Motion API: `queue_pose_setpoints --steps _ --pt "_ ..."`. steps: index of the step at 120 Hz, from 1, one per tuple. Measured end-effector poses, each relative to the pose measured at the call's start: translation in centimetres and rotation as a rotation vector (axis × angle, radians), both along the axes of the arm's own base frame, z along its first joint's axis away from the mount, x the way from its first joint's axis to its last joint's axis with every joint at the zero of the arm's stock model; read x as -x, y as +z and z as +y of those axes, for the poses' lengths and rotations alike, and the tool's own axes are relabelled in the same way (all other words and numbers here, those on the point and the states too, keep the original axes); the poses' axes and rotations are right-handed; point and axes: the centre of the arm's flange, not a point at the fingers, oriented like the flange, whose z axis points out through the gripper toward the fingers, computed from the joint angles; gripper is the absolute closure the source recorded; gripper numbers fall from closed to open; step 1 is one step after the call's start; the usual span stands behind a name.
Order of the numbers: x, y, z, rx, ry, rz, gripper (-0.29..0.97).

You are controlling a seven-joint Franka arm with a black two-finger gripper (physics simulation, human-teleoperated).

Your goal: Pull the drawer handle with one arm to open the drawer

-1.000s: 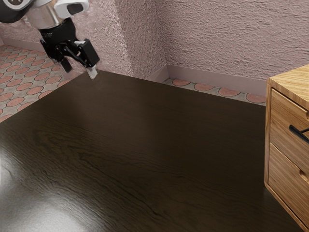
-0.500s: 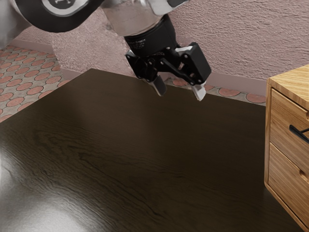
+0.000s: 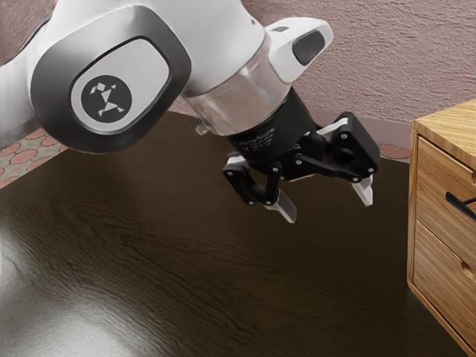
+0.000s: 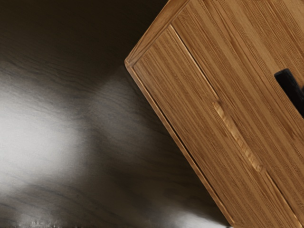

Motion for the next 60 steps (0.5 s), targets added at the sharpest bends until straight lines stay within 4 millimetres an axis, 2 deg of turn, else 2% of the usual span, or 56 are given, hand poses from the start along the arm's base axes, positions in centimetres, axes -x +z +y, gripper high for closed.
queue_pose_setpoints --steps 13,37,48,60 --pt "-1.4 -0.3 -0.1 0.017 0.068 0.000 0.02" --pt "-1.5 -0.9 -2.3 0.007 0.096 -0.033 0.02" --pt "-0.7 -1.1 -4.3 0.019 0.082 -0.047 0.02" --pt "-1.3 -1.9 -6.1 0.042 0.069 -0.033 0.02"
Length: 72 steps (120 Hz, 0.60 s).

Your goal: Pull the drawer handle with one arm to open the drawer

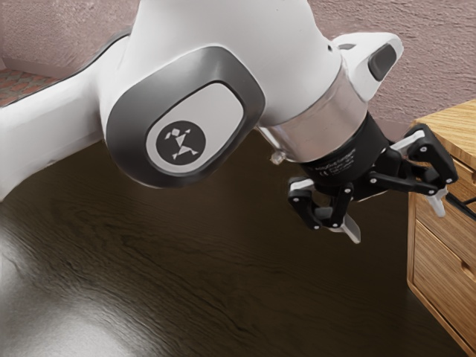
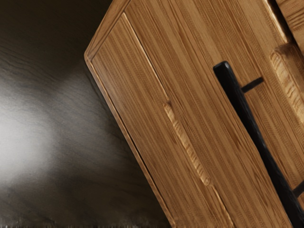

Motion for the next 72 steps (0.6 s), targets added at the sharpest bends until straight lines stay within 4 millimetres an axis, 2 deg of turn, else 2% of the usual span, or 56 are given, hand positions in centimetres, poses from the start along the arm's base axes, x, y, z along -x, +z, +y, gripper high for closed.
queue_pose_setpoints --steps 17,32,56,72 --pt "-0.8 -0.3 -0.1 0.022 0.027 -0.003 0.02" --pt "-2.4 -0.2 -0.5 0.063 0.037 -0.004 0.02" --pt "-5.2 -1.5 1.4 0.085 0.096 0.017 0.02" --pt "-6.2 -2.3 1.2 0.088 0.105 0.021 0.02"
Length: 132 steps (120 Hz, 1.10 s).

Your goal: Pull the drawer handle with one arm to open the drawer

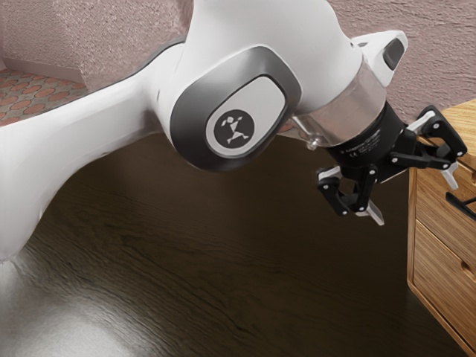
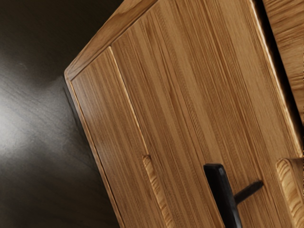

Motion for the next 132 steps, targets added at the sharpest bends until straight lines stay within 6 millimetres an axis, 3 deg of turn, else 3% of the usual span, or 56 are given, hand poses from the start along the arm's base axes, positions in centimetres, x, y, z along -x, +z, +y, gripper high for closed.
queue_pose_setpoints --steps 46,107,132 --pt "0.8 -0.4 -2.7 0.012 -0.026 -0.015 0.02" --pt "-0.1 -0.6 -1.5 -0.017 0.035 -0.033 0.02" --pt "0.4 -0.9 -2.3 -0.038 0.027 -0.024 0.02"
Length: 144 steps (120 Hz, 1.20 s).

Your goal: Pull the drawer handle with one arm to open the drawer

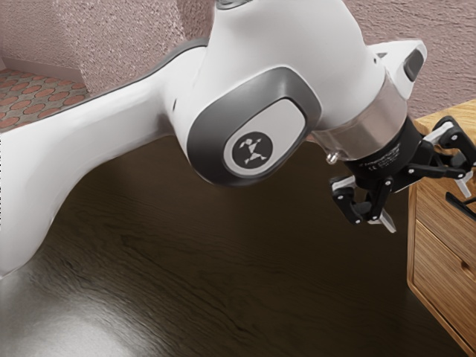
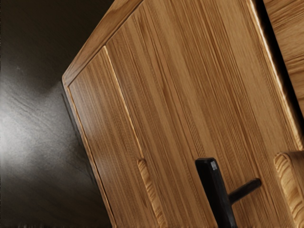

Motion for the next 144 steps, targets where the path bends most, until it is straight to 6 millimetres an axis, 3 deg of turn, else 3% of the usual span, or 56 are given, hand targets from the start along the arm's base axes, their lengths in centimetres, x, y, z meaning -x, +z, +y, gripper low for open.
queue_pose_setpoints --steps 25,50,114,144 --pt "0.5 -0.6 -1.7 0.008 -0.023 0.000 0.02" --pt "-0.5 -1.7 -1.2 0.029 -0.005 -0.030 0.02" --pt "-0.9 -4.2 -0.7 0.034 0.010 -0.048 0.02" --pt "0.2 -4.1 -0.2 0.019 0.017 -0.067 0.02"
